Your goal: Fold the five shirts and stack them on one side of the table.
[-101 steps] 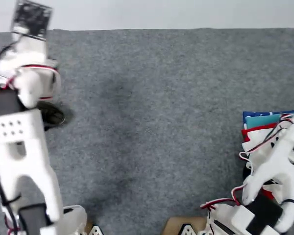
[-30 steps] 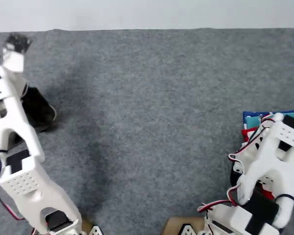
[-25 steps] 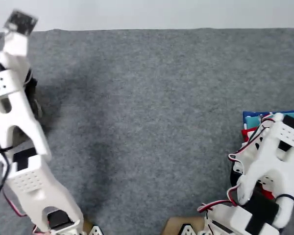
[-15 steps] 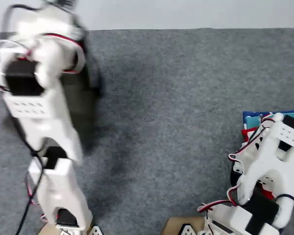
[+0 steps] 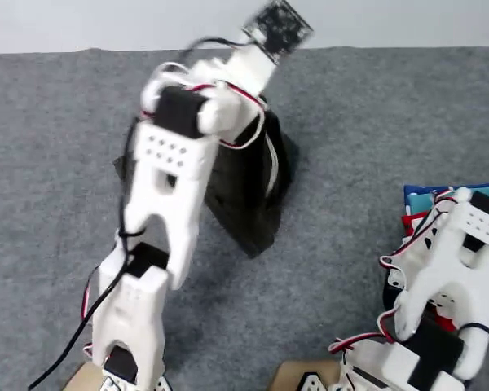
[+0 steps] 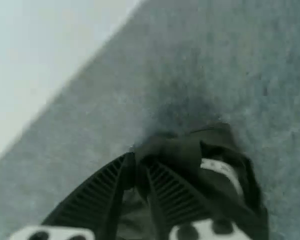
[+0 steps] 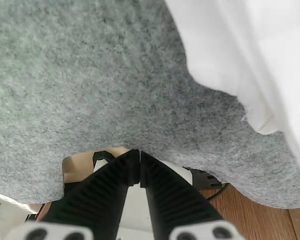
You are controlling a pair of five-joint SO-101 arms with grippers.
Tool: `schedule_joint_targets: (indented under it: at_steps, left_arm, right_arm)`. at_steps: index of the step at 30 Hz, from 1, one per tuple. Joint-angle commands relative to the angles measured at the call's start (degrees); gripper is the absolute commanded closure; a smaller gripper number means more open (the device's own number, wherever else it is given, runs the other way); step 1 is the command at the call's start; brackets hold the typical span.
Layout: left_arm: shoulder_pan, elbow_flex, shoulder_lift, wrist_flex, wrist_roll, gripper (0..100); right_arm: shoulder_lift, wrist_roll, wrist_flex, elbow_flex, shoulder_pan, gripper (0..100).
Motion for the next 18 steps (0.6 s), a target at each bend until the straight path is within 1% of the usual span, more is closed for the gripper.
schedule_joint_targets:
  at_steps: [1,2,4,8,12,18]
  left_arm:
    - [-0.9,-0.4,5.2,-4.3,0.6,100]
    - [-1.8,-0.9,6.9,-5.2,0.6,99]
    - [-4.1,-3.1,9.6,-6.5,0.9,95]
    - [-10.0,-8.6,12.1,-8.0,7.6,83]
    - [-14.8,-13.1,12.2,-7.6,7.8,82]
    - [-22.1,-15.3,12.5,-7.6,5.7,82]
  right_arm:
    - [-2.9,0.5,1.0,-0.6,-0.8,98.9]
    - [-2.9,0.5,1.0,-0.8,-1.0,98.9]
    - [-2.9,0.5,1.2,-1.6,-2.1,98.9]
    - [-2.9,0.5,1.3,-3.3,-6.5,98.9]
    - [-2.9,0.4,1.5,-6.0,-14.5,98.9]
    - [-2.4,0.5,1.5,-13.0,-30.3,98.9]
